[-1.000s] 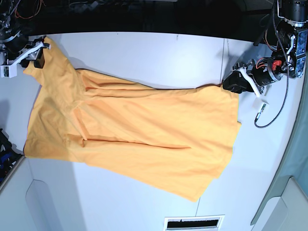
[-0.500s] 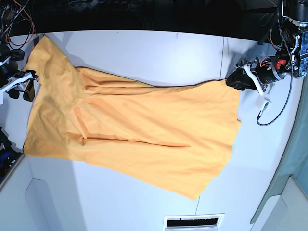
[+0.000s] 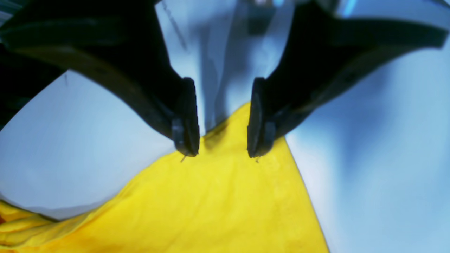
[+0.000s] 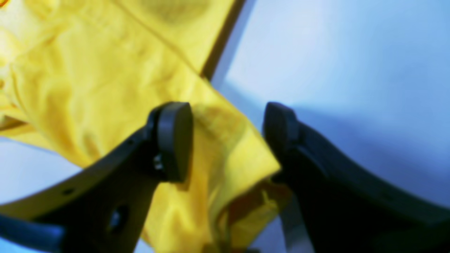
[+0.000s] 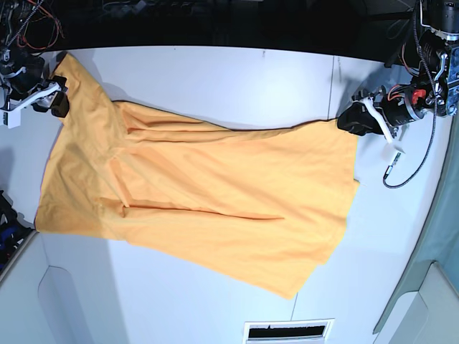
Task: Layout the t-shirt on the table in an organized manner, then fold the t-shirt properly
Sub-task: 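Lift the shirt end with the right gripper and spread it outward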
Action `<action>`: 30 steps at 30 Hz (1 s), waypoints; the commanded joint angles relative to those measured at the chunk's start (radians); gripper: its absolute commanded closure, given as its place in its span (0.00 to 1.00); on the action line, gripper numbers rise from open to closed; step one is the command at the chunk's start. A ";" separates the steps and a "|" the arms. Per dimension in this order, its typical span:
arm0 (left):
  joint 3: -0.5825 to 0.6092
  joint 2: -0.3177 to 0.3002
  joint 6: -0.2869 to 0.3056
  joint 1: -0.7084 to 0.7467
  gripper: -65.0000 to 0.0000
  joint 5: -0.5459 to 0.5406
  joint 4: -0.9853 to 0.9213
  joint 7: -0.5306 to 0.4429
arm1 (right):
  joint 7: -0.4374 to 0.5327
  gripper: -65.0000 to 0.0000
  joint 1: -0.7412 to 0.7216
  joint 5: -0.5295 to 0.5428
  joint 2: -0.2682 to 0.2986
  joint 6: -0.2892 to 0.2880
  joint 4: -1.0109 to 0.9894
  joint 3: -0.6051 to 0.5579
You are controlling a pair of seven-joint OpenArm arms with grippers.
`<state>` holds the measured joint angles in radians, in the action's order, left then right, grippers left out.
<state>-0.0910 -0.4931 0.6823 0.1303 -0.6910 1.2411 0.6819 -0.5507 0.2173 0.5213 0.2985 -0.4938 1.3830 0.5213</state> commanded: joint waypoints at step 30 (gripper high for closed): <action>-0.002 -0.014 -0.004 0.001 0.58 0.018 0.003 0.025 | -0.008 0.86 -0.006 0.065 0.014 -0.064 0.113 0.007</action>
<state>-0.0910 -0.4931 0.6823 0.1299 -0.6910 1.2411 0.6827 -0.5770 0.2184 0.5720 0.2985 -0.5480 1.4792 0.5213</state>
